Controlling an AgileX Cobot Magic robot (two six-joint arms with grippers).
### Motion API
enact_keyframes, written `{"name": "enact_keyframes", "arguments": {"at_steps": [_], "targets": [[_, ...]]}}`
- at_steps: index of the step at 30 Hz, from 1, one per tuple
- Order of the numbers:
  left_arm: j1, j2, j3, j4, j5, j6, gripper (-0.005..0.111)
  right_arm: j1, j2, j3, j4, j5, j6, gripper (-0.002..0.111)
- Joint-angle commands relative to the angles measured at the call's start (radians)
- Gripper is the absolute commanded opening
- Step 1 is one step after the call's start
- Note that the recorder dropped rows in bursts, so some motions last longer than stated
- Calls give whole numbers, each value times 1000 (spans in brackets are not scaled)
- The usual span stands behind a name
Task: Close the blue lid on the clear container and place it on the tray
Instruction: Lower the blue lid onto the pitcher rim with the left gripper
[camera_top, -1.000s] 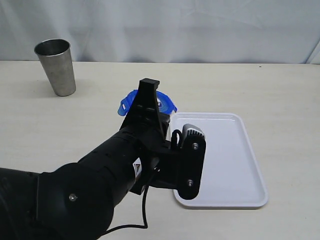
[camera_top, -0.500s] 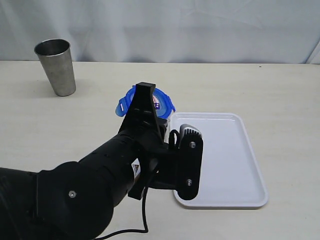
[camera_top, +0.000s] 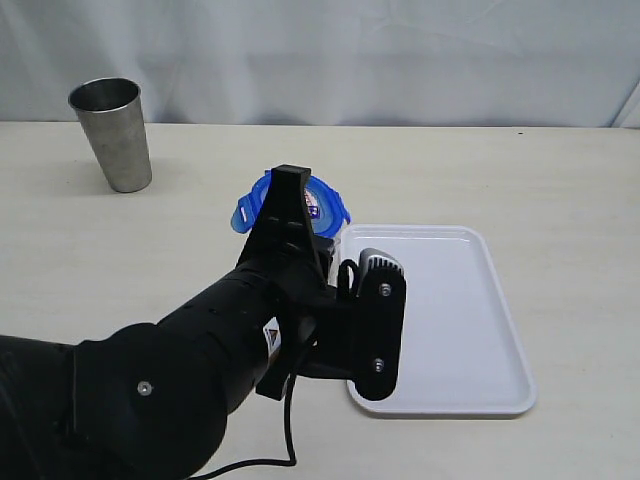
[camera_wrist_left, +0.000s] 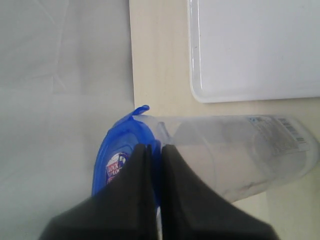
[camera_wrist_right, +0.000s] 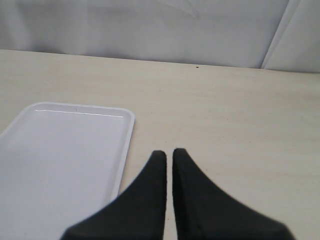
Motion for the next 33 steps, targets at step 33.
{"name": "enact_keyframes", "arguments": {"at_steps": [33], "targets": [[0, -2, 3, -21, 10, -5, 0, -6, -5, 2, -1, 2, -1, 5]]}}
